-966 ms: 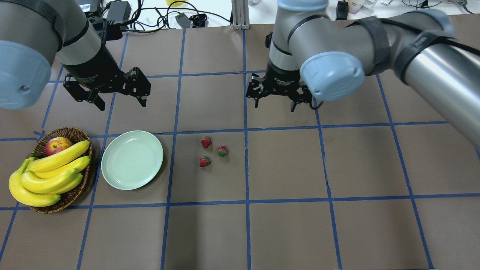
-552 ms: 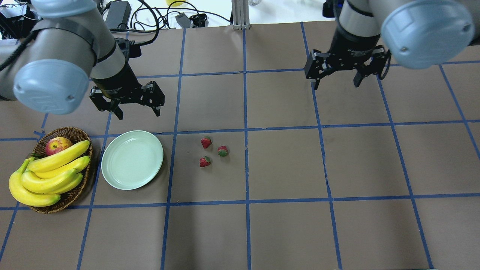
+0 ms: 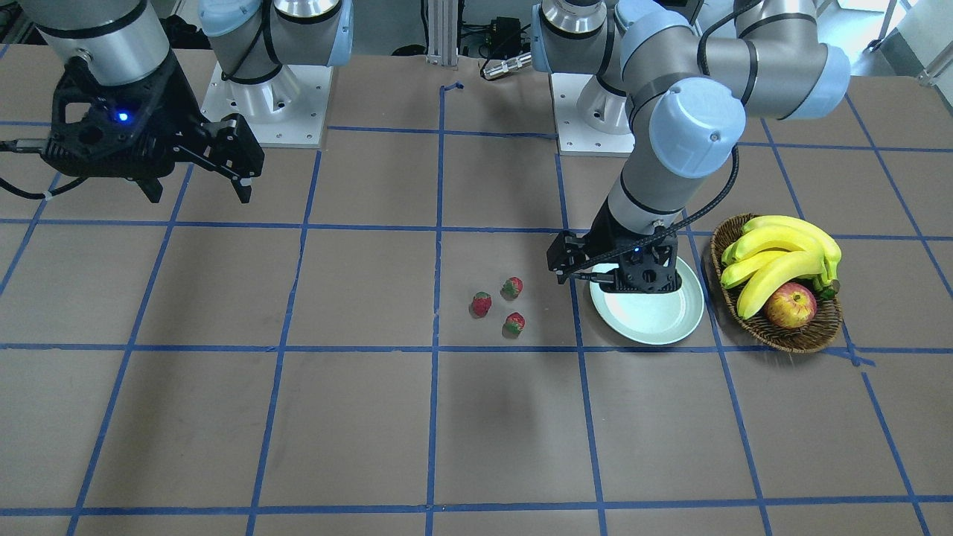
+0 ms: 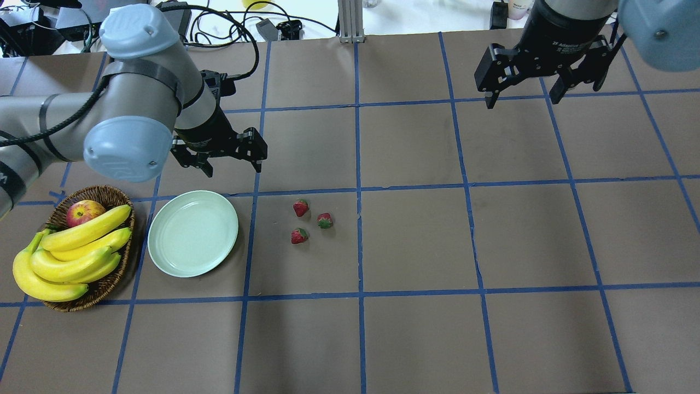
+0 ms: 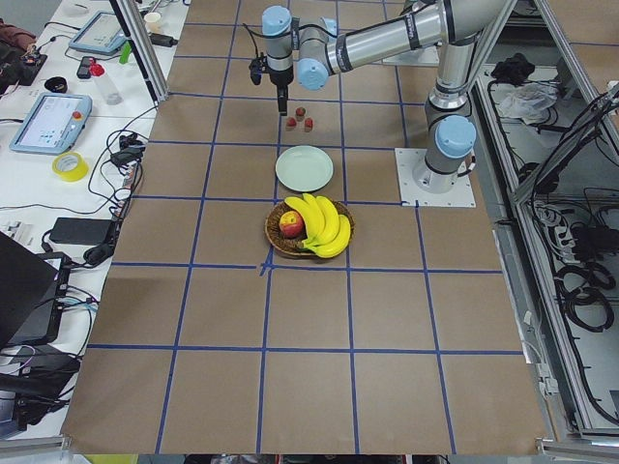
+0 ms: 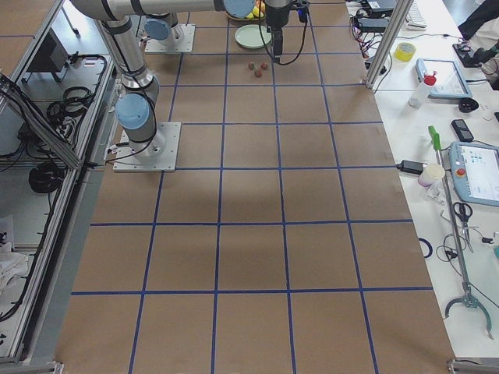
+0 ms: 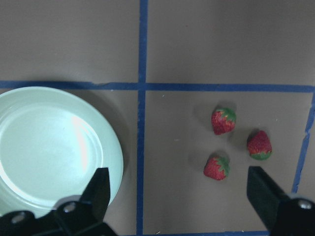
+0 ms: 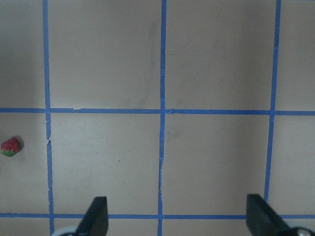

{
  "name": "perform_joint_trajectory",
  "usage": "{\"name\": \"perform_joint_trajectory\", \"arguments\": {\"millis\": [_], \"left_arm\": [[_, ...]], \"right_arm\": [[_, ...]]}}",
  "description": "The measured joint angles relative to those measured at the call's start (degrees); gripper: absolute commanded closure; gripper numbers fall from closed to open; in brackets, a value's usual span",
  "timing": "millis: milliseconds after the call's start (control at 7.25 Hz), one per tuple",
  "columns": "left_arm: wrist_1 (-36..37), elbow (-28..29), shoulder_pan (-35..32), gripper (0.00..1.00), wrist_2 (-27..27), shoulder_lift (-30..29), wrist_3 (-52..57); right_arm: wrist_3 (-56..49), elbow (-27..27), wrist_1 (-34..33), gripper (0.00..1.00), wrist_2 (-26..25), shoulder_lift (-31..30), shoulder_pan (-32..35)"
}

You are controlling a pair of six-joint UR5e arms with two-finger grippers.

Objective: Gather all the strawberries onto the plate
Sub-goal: 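Raise the right gripper away while the left gripper moves toward the strawberries, then lower the left gripper and grasp one strawberry from the cluster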

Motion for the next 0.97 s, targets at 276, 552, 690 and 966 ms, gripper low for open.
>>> {"name": "perform_joint_trajectory", "arguments": {"millis": [276,552,690,966], "left_arm": [[3.86,-0.09,-2.14,0.00,-0.35,-4.20,0.12],[6.39,-0.19,-3.76,0.00,-0.41,-7.52,0.21],[7.58,-0.45,-4.26,0.00,-0.40,-9.02,0.29],[9.26,-1.12,-4.56,0.08,-0.42,-11.47,0.67]], "right_arm": [[0.62,-0.26,0.25,0.00,0.02,-2.31,0.49],[0.53,1.36,1.22,0.00,-0.02,-3.68,1.20],[0.66,2.42,1.10,0.00,-0.01,-3.92,1.74],[0.60,3.37,0.87,0.00,-0.04,-3.99,2.29]]}}
